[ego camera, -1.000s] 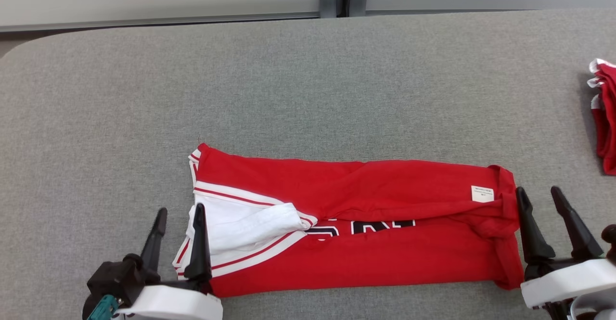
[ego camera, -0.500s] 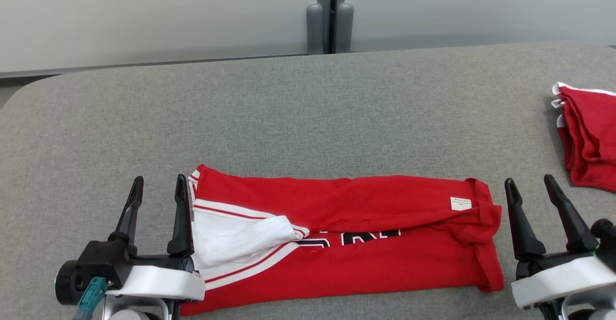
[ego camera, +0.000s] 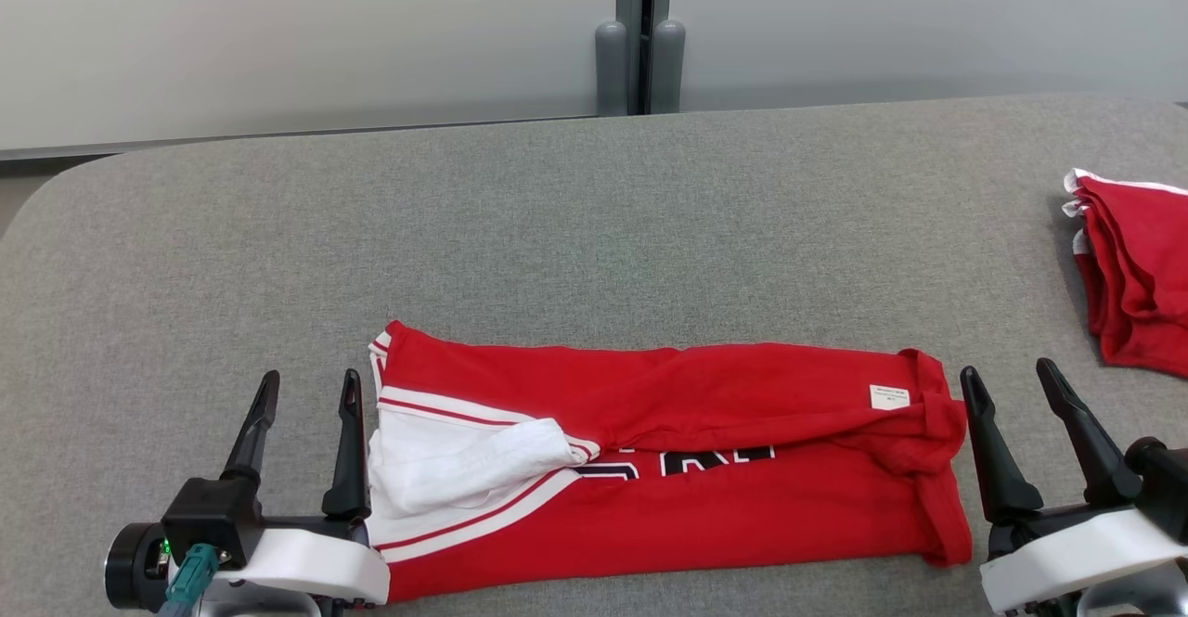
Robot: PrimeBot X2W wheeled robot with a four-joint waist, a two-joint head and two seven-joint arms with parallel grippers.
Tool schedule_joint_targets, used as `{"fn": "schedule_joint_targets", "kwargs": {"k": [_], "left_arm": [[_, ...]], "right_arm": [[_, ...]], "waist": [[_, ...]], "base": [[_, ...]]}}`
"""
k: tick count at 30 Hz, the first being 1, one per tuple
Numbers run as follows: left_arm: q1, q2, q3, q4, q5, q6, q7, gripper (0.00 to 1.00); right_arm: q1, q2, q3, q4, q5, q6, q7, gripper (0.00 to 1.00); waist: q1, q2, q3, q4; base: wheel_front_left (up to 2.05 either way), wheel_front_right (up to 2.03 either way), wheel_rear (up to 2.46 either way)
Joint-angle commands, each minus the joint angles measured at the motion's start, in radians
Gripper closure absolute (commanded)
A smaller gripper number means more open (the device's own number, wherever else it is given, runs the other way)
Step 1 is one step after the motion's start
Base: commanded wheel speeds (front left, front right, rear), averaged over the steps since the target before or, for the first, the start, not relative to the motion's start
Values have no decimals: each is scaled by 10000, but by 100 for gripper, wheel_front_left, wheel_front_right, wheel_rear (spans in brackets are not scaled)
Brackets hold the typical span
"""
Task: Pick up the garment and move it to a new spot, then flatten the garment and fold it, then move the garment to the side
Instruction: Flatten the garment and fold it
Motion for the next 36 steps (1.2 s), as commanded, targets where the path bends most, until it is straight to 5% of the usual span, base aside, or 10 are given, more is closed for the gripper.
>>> {"fn": "schedule_joint_targets", "kwargs": {"k": [1,13,31,32,34,36], "left_arm": [[-126,46,13,28,36,11,-16,0],[-570,-132,-206,-53,23,-40,-61,0],[-1409,-441,-391,-143,132,-49,-157,0],[-1424,-436,-372,-142,132,-39,-162,0],[-1438,-420,-305,-126,112,-36,-170,0],[-1440,-413,-272,-121,156,-7,-172,0]], "right_arm": [[64,-14,-40,-44,-43,1,30,0],[-269,-170,-265,673,244,1,38,0],[-901,161,1448,5104,1811,9,-42,0],[-930,173,1605,5188,1917,21,-37,27],[-1027,132,1815,5252,2087,25,-164,100],[-1158,-17,1848,5282,2216,12,-254,100]], "waist": [[0,0,1,3],[0,0,532,291],[0,0,1784,507],[0,0,1786,494],[0,0,1783,466],[0,0,1771,434]], "base": [[0,0,0],[0,0,0],[0,0,0],[0,0,0],[0,0,0],[0,0,0]]}}
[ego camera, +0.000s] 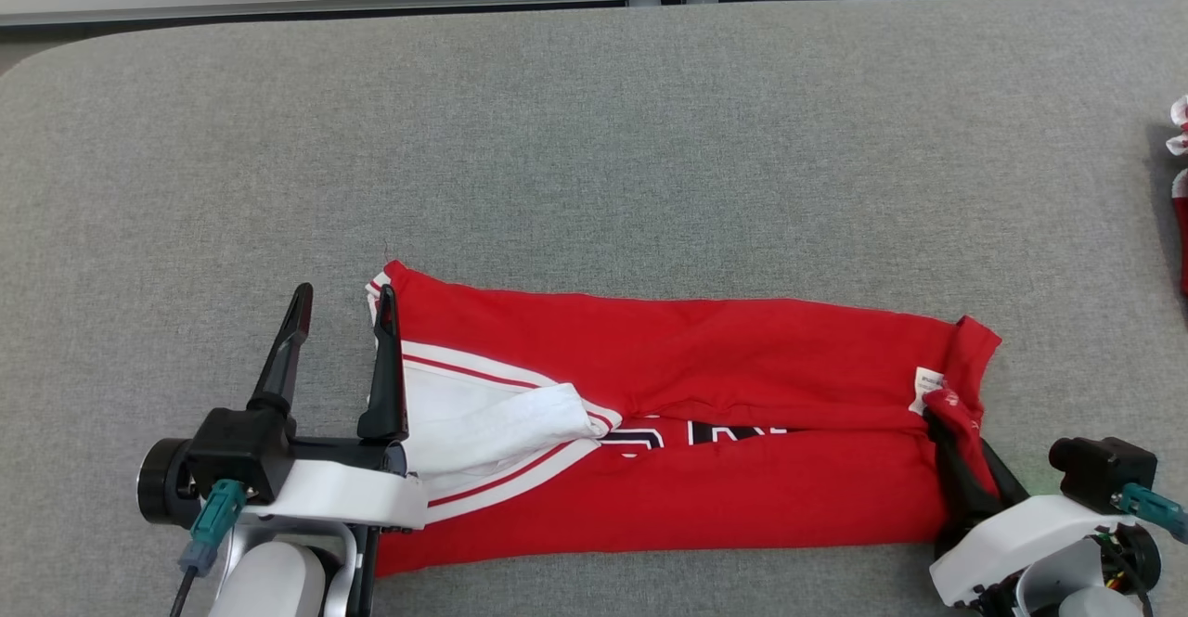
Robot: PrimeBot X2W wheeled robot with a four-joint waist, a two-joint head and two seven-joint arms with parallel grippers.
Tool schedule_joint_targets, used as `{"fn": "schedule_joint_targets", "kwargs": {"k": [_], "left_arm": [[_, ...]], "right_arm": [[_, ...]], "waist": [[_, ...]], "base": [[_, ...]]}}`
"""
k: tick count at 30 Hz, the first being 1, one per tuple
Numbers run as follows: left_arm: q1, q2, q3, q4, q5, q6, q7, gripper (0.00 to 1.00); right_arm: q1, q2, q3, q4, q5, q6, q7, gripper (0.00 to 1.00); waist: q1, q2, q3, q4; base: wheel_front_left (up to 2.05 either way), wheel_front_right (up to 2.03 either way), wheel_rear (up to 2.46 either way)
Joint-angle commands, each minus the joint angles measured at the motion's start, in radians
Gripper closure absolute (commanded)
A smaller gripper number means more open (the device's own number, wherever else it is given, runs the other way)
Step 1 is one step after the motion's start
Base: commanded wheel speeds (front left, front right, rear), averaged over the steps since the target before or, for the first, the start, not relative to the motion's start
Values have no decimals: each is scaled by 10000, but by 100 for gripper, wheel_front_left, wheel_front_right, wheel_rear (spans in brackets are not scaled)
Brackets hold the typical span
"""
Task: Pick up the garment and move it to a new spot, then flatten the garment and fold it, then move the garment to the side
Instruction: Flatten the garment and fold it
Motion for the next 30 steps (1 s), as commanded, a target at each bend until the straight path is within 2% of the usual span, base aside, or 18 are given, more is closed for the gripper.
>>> {"fn": "schedule_joint_targets", "kwargs": {"k": [1,9,16,20,26,27,30], "left_arm": [[-164,45,56,-6,52,51,-43,0],[-140,51,223,-80,81,101,-55,0],[24,-7,221,-275,162,196,-57,0],[75,-15,187,-317,184,183,-58,0],[229,32,243,-388,119,250,-59,0],[207,49,232,-434,116,244,-59,0],[135,57,199,-475,104,241,-59,0]], "right_arm": [[410,221,419,640,55,31,377,100],[-94,-735,-415,751,388,-61,-242,100],[-258,-1262,-1622,729,314,0,-368,100],[-374,-1436,-1920,486,154,9,-216,100],[-439,-1127,-1736,-1371,-320,14,410,100],[-449,-955,-1514,-2205,-479,14,780,100],[-565,-498,-948,-3341,-669,20,1427,100]], "waist": [[0,-1,-9,-18],[0,-1,-173,-103],[0,-1,-356,-193],[0,-1,-467,-240],[0,-1,-628,-398],[0,-1,-639,-416],[0,-1,-614,-399]], "base": [[0,0,0],[0,0,0],[0,0,0],[0,0,0],[0,0,0],[0,0,0],[0,0,0]]}}
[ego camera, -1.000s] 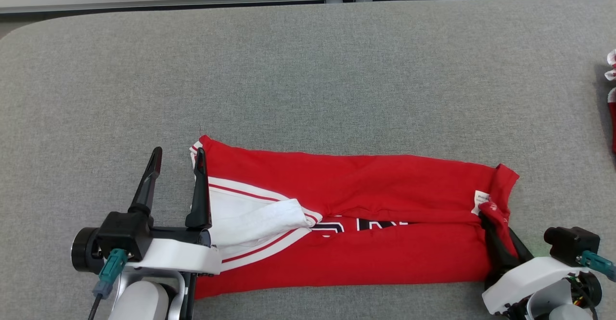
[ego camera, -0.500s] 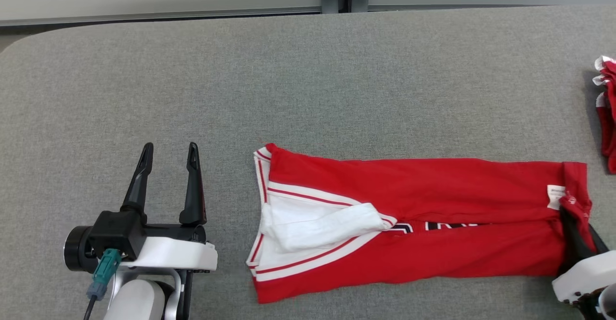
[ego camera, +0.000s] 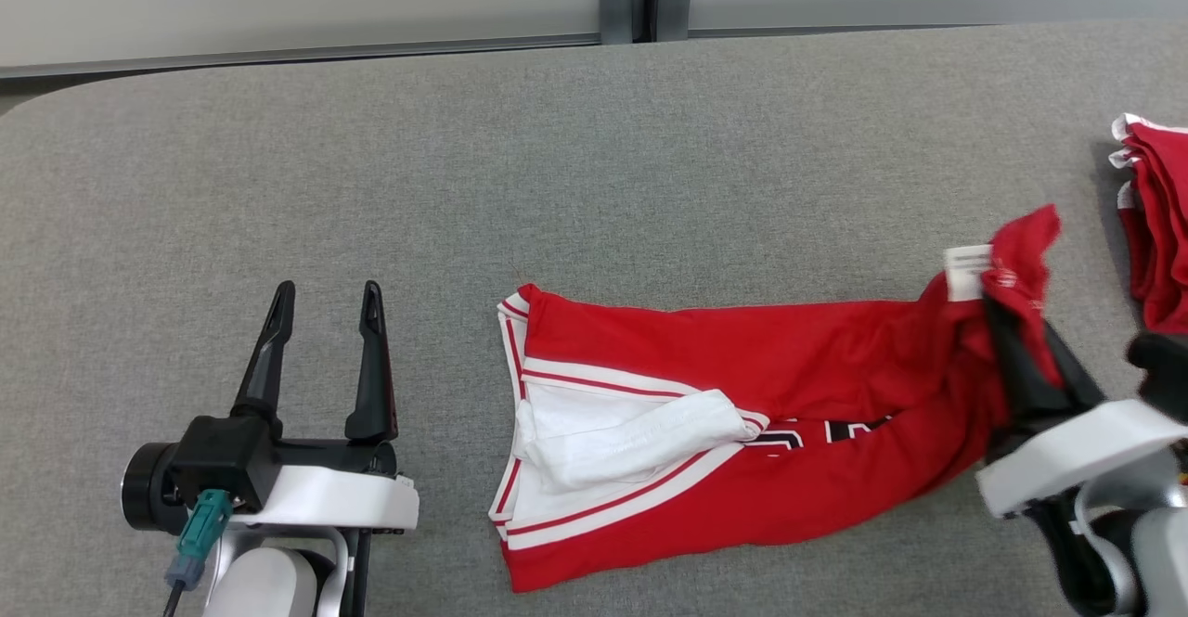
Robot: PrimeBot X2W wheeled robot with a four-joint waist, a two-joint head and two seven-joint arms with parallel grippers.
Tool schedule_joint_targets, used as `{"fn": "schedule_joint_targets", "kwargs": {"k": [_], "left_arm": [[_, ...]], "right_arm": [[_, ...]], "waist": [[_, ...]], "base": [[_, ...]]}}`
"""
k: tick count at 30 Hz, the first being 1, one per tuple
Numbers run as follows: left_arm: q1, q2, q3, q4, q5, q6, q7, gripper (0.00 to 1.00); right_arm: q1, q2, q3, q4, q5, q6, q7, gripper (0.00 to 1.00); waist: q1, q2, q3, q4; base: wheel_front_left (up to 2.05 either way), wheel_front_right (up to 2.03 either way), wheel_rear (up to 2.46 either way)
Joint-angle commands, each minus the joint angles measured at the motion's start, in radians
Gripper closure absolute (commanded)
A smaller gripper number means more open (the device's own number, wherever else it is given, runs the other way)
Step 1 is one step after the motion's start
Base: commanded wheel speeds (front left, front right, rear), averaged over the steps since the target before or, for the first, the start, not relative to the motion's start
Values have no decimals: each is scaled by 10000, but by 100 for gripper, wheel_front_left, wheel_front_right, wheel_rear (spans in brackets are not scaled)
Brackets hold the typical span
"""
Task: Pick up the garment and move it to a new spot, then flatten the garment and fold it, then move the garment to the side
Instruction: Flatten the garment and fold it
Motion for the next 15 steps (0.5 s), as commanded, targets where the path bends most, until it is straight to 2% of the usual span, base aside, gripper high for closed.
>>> {"fn": "schedule_joint_targets", "kwargs": {"k": [1,7,12,15], "left_arm": [[-95,28,6,-22,-28,32,-43,0],[-226,-81,-140,82,-83,-2,-42,0],[-439,-181,-294,211,-72,-36,-44,0],[-487,-226,-354,253,-71,-91,-43,0]], "right_arm": [[-182,189,327,-337,-44,1,222,100],[-692,1328,2577,-792,386,1,830,100],[-1132,1797,4361,61,1010,1,598,100],[-1305,1853,4824,534,1199,1,447,100]], "waist": [[0,0,1,26],[0,0,76,285],[0,0,200,654],[0,0,252,812]], "base": [[0,0,0],[0,0,0],[0,0,0],[0,0,0]]}}
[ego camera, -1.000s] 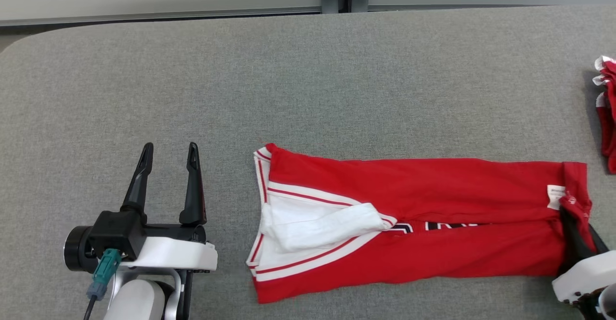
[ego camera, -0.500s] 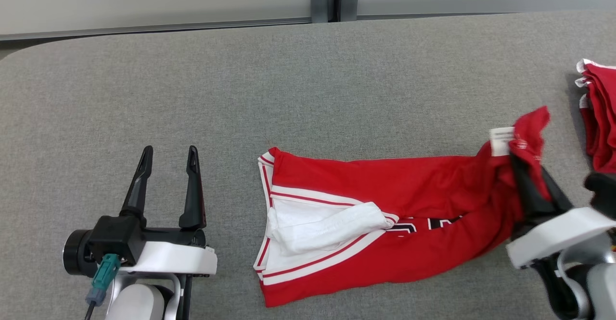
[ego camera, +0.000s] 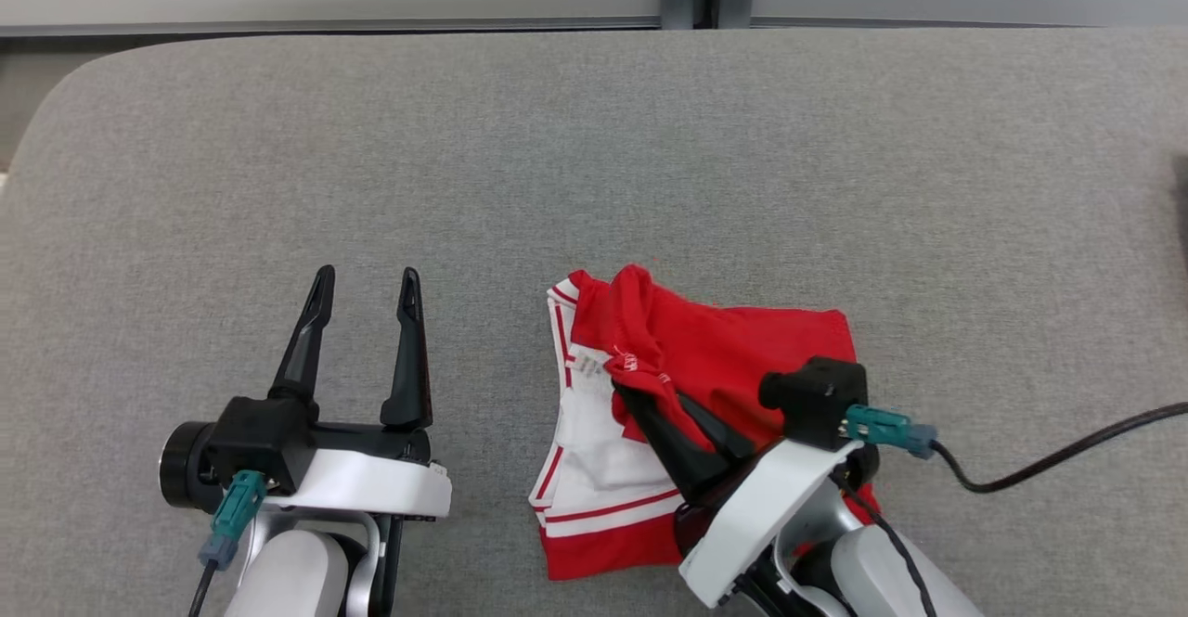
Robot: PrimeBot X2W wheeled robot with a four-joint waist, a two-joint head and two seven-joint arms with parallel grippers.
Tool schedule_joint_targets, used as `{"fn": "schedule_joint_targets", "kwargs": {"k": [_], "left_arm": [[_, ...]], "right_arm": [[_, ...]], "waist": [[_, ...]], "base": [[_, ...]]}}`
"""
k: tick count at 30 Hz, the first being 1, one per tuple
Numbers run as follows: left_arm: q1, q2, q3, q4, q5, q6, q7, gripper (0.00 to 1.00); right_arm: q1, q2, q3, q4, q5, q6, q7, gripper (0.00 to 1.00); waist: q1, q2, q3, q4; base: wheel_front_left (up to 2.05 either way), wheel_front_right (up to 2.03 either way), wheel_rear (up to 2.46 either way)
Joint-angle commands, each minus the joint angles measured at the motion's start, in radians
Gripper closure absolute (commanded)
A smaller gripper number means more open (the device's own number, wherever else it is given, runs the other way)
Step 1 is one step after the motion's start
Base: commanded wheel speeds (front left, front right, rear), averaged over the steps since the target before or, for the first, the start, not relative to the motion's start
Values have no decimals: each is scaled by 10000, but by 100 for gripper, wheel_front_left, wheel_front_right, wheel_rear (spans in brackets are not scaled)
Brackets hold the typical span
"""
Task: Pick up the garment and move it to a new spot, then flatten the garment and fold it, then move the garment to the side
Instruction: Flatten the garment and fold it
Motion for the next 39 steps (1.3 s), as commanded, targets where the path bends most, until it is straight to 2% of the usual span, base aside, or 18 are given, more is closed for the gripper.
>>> {"fn": "schedule_joint_targets", "kwargs": {"k": [1,4,5,6,7,13,18,23,31,35,39], "left_arm": [[-111,26,23,22,-20,-8,-41,0],[-251,-32,-4,48,10,-38,-41,0],[-275,-45,-6,55,24,-44,-41,0],[-287,-58,3,65,37,-55,-41,0],[-302,-67,17,83,49,-57,-41,0],[-366,-97,132,105,117,-74,-41,0],[-324,-86,259,112,192,-82,-41,0],[-285,-7,377,71,253,-84,-41,0],[3,341,709,-62,357,25,-42,0],[241,508,735,-89,431,71,-40,0],[574,643,677,-124,488,118,112,0]], "right_arm": [[-136,-49,17,40,47,1,-96,100],[-407,0,351,741,215,1,-410,100],[-512,13,395,950,266,1,-524,93],[-633,24,449,1116,327,1,-649,59],[-728,33,504,1257,346,1,-778,0],[-1290,44,924,1246,396,1,-1722,0],[-1478,-512,762,479,299,1,-2355,0],[-929,-1206,-925,-416,-91,1,-2658,0],[539,-1806,-4430,-1326,-1251,1,-2088,0],[1350,-1880,-5302,-1460,-1749,1,-1769,0],[2006,-1849,-5694,-1547,-2067,1,-1514,0]], "waist": [[0,0,72,107],[0,0,196,229],[0,0,249,256],[0,0,282,268],[0,0,310,272],[0,0,422,203],[0,0,401,43],[0,0,325,-97],[0,0,177,-412],[0,0,-48,-547],[0,0,-329,-617]], "base": [[0,0,0],[0,0,0],[0,0,0],[0,0,0],[0,0,0],[0,0,0],[0,0,0],[0,0,0],[0,0,0],[0,0,0],[0,0,0]]}}
